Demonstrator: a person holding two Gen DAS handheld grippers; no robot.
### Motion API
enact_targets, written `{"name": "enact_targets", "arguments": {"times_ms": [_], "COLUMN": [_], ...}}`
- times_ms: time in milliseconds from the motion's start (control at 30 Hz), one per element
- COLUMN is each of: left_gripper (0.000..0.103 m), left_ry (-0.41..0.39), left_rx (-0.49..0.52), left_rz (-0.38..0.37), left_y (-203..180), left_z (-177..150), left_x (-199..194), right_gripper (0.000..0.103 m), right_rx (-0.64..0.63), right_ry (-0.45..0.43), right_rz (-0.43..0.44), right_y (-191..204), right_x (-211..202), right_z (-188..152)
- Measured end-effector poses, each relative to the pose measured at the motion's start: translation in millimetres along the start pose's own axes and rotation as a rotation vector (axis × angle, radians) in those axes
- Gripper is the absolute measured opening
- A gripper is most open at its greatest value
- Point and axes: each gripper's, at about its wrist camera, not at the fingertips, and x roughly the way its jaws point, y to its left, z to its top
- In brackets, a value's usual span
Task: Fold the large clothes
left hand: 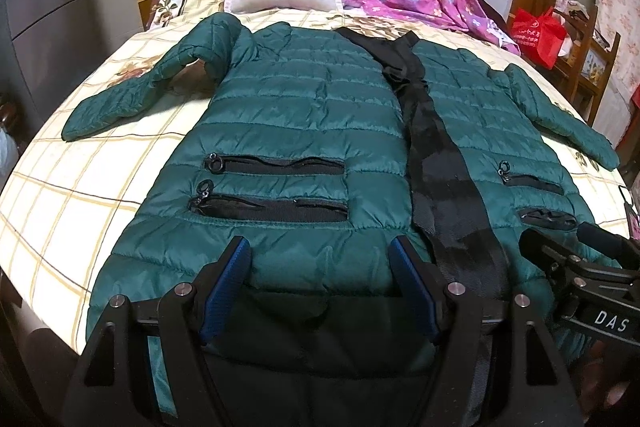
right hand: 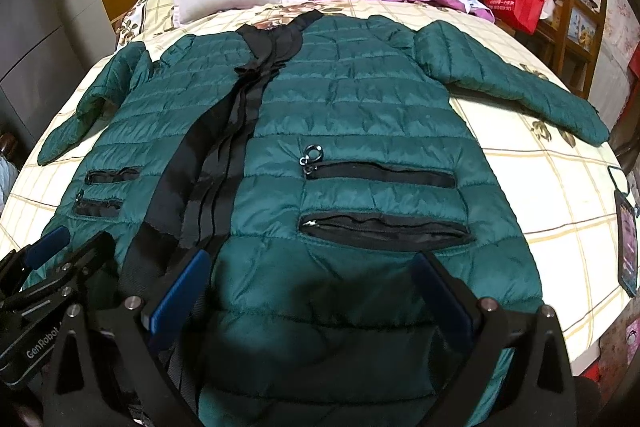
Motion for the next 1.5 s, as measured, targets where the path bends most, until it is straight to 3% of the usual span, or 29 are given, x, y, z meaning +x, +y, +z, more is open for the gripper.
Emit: {"name": "enact_targets", "arguments": {"times_ms": [267, 633, 1500], "left_gripper": [0.044, 0.044, 0.044], "left_ry": [-0.011, -0.006, -0.044], "left_rx": [-0.017, -0.022, -0.073], "left_rz": [0.018, 0.027, 0.083], "left_y": [7.2, 14.4, 47.3], "left_z": [10.4, 28.4, 117.3], "left_x": [1.1, 7.8, 54.0], "right_gripper": [0.102, 0.102, 0.102], "right_rx": [-0.026, -0.051, -0.107], "right_ry": [0.002, -0.010, -0.033], "right_rz": [-0.054, -0.037, -0.003], "right_y": [-3.8, 3.9, 39.6], "right_x": [-1.0, 1.6, 50.0], "right_z": [12.0, 30.6, 135.8]}}
